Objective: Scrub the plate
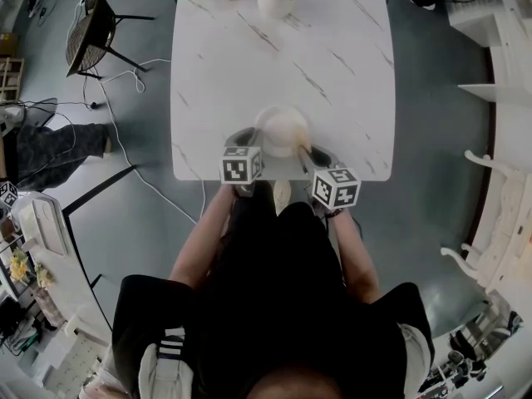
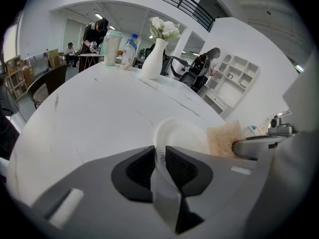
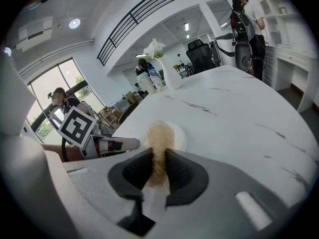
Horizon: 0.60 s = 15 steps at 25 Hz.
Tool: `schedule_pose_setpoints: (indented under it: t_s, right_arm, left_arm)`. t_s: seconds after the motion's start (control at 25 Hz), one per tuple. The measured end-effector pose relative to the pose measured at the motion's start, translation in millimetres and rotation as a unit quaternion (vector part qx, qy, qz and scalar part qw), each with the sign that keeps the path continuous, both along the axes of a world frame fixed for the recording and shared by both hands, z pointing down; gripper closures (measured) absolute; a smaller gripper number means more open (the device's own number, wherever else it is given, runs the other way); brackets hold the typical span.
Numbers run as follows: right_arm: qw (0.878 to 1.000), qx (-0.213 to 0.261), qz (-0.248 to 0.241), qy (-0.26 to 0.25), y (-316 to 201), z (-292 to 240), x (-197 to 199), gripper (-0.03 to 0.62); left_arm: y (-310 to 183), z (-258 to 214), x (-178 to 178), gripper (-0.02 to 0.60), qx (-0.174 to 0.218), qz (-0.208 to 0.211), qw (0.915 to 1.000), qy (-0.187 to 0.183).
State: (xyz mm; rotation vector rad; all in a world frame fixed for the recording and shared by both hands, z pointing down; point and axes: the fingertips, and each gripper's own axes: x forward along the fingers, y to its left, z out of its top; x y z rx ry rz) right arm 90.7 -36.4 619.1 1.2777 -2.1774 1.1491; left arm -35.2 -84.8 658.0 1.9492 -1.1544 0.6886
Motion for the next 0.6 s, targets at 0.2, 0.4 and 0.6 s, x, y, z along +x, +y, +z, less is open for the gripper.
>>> schedule_pose_setpoints:
  t_s: [0.2, 0.4, 0.6]
  right_arm:
    - [1.000, 0.000, 0.001, 0.000, 0, 1, 3, 0.526]
    - [1.000, 0.002, -0.003, -0.002, -2, -1, -2, 0.526]
    - [1.000, 0.016, -0.006, -0.009, -4, -13, -8, 0.526]
  left_arm:
    - [0, 1, 0, 0.508, -0.001, -0.001, 1.0000, -0.001]
    - [0, 1, 0, 0.508, -0.001, -0.001, 1.0000, -0.003]
    - [0, 0, 2, 0.503, 0.005, 0.004, 1.0000, -0.004]
